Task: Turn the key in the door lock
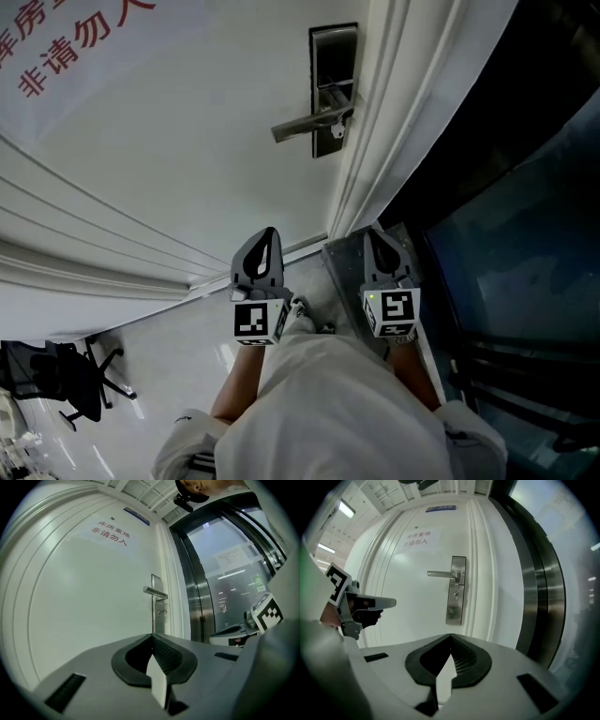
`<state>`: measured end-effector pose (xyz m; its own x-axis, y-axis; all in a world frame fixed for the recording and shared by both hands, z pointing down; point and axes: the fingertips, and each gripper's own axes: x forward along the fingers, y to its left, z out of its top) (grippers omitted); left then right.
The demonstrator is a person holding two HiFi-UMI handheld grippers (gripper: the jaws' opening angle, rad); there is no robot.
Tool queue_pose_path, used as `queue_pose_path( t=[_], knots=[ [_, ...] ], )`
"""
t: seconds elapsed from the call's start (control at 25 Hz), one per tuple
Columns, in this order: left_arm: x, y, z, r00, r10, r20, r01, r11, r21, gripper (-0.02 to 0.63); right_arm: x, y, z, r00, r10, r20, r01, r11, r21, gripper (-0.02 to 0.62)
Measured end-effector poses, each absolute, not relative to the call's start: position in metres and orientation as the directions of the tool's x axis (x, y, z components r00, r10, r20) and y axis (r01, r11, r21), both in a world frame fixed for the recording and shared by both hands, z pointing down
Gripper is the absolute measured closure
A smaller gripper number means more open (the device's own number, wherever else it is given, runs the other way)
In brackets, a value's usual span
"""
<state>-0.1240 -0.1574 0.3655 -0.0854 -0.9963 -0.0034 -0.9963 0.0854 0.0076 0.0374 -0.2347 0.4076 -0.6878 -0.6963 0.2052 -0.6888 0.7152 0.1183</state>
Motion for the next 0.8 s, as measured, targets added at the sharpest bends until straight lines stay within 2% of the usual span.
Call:
queue_pose_path(
  t=[0.2,0.4,0.56,0.6,0.64,0.76,0.8],
  knots=[
    [-0.133,-0.191,0.36,-0.025,-0.999,-0.029,-1.0,0.025,0.01,0.597,0.016,-0.262,0.383,-0.638,-0.75,0.177,-0.65,0.647,0.398,0.594],
    [-0.135,-0.212,0.362,0.063,-0.998,0.005,-0.998,-0.063,-0.021,0.597,-0.014,-0.286,0.358,-0.602,-0.78,0.173,-0.447,0.509,0.736,0.594],
    [-0.146,-0.216,0.359,0.081,-0.997,0.002,-0.996,-0.081,-0.038,0.597,-0.039,-0.301,0.335,-0.593,-0.79,0.153,-0.306,0.397,0.865,0.586],
    [-0.151,-0.216,0.358,0.079,-0.997,0.003,-0.996,-0.079,-0.04,0.597,-0.045,-0.304,0.331,-0.593,-0.791,0.148,-0.277,0.373,0.886,0.577],
    [-0.155,-0.216,0.358,0.077,-0.997,0.004,-0.996,-0.077,-0.041,0.597,-0.051,-0.307,0.328,-0.594,-0.792,0.142,-0.245,0.346,0.906,0.536],
    [-0.16,-0.216,0.358,0.08,-0.997,0.006,-0.996,-0.08,-0.043,0.597,-0.066,-0.318,0.327,-0.591,-0.792,0.157,-0.139,0.291,0.947,0.47],
    [-0.159,-0.216,0.358,0.082,-0.997,0.005,-0.996,-0.082,-0.043,0.597,-0.069,-0.322,0.329,-0.586,-0.791,0.174,-0.101,0.284,0.954,0.465]
  ],
)
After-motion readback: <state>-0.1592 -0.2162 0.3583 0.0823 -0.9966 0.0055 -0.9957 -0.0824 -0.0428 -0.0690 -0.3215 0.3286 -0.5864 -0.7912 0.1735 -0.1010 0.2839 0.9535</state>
